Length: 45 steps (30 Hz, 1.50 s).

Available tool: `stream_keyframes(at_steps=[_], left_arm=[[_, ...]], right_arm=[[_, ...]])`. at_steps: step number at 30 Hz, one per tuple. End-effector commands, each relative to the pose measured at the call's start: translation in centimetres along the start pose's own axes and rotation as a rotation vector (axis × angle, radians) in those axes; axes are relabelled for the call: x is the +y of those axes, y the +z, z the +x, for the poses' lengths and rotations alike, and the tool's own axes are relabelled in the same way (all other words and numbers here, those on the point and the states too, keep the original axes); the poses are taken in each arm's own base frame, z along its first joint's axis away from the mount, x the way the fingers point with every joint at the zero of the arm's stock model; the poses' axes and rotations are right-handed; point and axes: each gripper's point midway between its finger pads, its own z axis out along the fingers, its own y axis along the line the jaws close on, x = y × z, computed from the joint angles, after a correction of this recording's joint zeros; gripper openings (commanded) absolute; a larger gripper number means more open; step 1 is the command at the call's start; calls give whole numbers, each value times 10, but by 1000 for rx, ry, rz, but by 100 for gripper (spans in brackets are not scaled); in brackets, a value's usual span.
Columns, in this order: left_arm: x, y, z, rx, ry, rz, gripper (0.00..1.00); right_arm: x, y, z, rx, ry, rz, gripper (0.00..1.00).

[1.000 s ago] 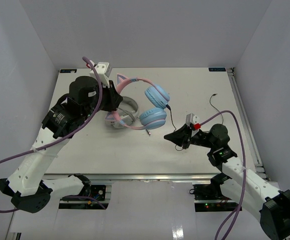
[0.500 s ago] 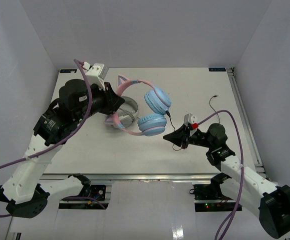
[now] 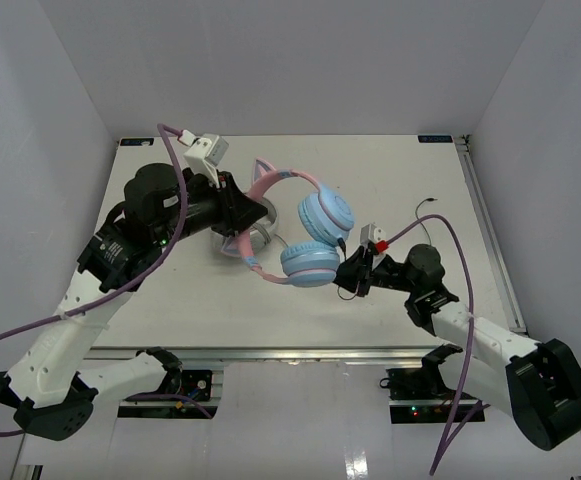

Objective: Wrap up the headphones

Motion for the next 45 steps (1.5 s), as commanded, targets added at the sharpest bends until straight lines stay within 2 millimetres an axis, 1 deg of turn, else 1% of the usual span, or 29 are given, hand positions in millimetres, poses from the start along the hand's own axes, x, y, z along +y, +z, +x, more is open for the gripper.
stream_keyframes(at_steps=[1, 3, 5, 6, 8, 9, 11, 13, 15, 17, 18, 20, 23, 24, 28, 29, 31, 34, 38, 41, 45], left_arm=[[-67, -16, -1, 7, 29, 388, 0], [-73, -16, 12, 58, 48, 452, 0], [-69, -14, 28, 103, 68, 472, 0], [-67, -14, 32, 108, 96, 476, 0], [-65, -15, 51, 171, 114, 510, 0], [-65, -14, 60, 198, 143, 540, 0], [-62, -13, 79, 261, 151, 585, 0], [-55, -7, 91, 296, 155, 577, 0], [-45, 0, 104, 329, 162, 552, 0], [-28, 14, 109, 335, 166, 456, 0], [-18, 20, 112, 343, 165, 403, 0], [6, 35, 120, 370, 167, 276, 0], [39, 51, 133, 414, 181, 110, 0], [46, 54, 136, 425, 186, 74, 0], [70, 70, 153, 488, 216, -50, 0], [75, 76, 163, 520, 226, -80, 0], [87, 83, 173, 555, 249, -154, 0], [108, 89, 180, 585, 275, -286, 0], [132, 92, 172, 561, 292, -438, 0], [140, 91, 161, 524, 283, -518, 0], [149, 90, 148, 473, 267, -612, 0]], right_arm=[[-10, 14, -18, -35, -23, -10, 8], [-18, 19, -26, -36, -26, 9, 8], [-30, 23, -25, -7, -13, 44, 8], [-37, 25, -31, 1, -13, 65, 8], [-53, 29, -33, 31, -33, 103, 8], [-65, 31, -47, 27, -59, 134, 8], [-83, 31, -39, 92, 0, 174, 8], [-98, 33, -47, 120, -17, 180, 8], [-110, 35, -56, 145, -4, 193, 8], [-118, 35, -67, 162, -18, 210, 8], [-124, 35, -77, 165, -35, 228, 8], [-127, 30, -85, 189, -40, 255, 8], [-129, 24, -103, 213, -58, 294, 8], [-125, 22, -103, 236, -40, 289, 8], [-117, 22, -124, 245, -56, 261, 8], [-116, 22, -130, 244, -67, 255, 8], [-113, 24, -131, 256, -64, 239, 8], [-108, 25, -121, 302, -44, 234, 8], [-98, 32, -104, 354, -24, 216, 8], [-89, 38, -97, 370, -4, 194, 8], [-77, 47, -94, 376, 18, 167, 8]])
